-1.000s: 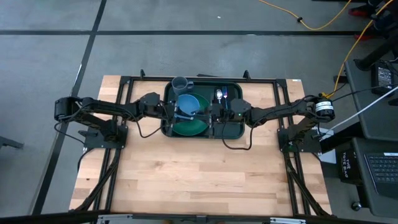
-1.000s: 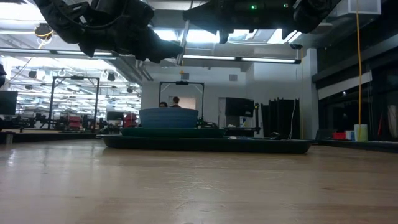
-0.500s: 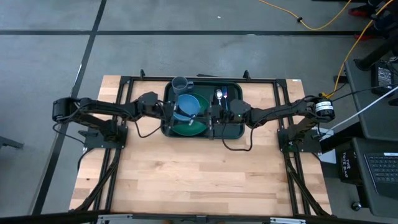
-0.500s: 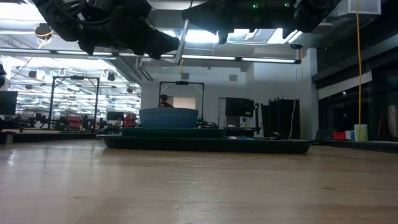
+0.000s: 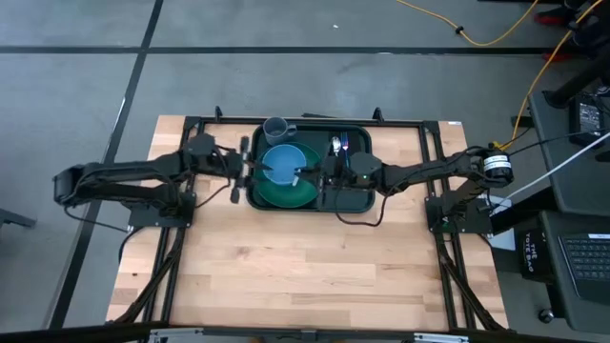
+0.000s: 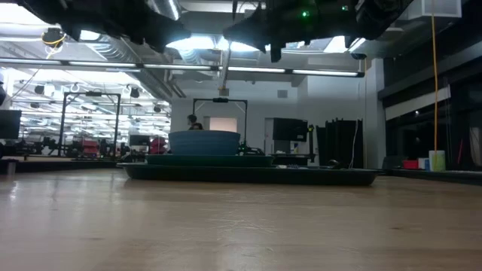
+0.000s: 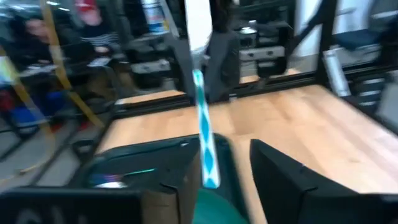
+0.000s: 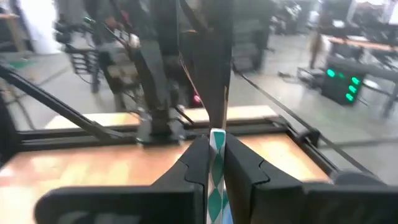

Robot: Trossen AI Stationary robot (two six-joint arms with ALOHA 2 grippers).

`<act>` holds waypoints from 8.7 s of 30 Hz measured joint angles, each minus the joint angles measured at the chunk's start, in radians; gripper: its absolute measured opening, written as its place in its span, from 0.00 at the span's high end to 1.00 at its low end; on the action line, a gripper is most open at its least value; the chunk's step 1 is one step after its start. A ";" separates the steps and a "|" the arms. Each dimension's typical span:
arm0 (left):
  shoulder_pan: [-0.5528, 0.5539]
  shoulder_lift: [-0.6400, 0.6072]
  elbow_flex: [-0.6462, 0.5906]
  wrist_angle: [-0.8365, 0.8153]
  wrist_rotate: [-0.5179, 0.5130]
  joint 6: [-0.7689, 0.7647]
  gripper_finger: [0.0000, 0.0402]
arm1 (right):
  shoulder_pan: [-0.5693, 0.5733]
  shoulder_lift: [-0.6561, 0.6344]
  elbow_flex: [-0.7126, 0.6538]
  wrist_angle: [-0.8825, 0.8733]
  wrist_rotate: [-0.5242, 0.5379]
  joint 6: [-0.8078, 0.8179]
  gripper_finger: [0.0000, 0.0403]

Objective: Set up tray
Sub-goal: Put the blue patterned table knife on top of the table napkin on the black tray, then return to Home Position

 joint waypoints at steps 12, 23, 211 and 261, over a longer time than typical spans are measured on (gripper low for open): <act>0.074 -0.258 -0.144 0.000 -0.051 -0.001 0.99 | -0.003 -0.056 0.215 -0.605 0.223 0.155 0.92; 0.112 -0.424 -0.190 -0.055 -0.050 -0.050 0.99 | -0.020 -0.055 0.456 -1.199 0.459 0.516 0.92; 0.111 -0.827 -0.423 -0.161 -0.220 -0.165 1.00 | -0.086 -0.250 -0.376 -0.382 0.392 0.359 0.99; 0.111 -0.861 -0.512 -0.122 -0.394 -0.198 0.98 | -0.085 -1.192 -0.907 -0.237 -0.063 -0.082 0.94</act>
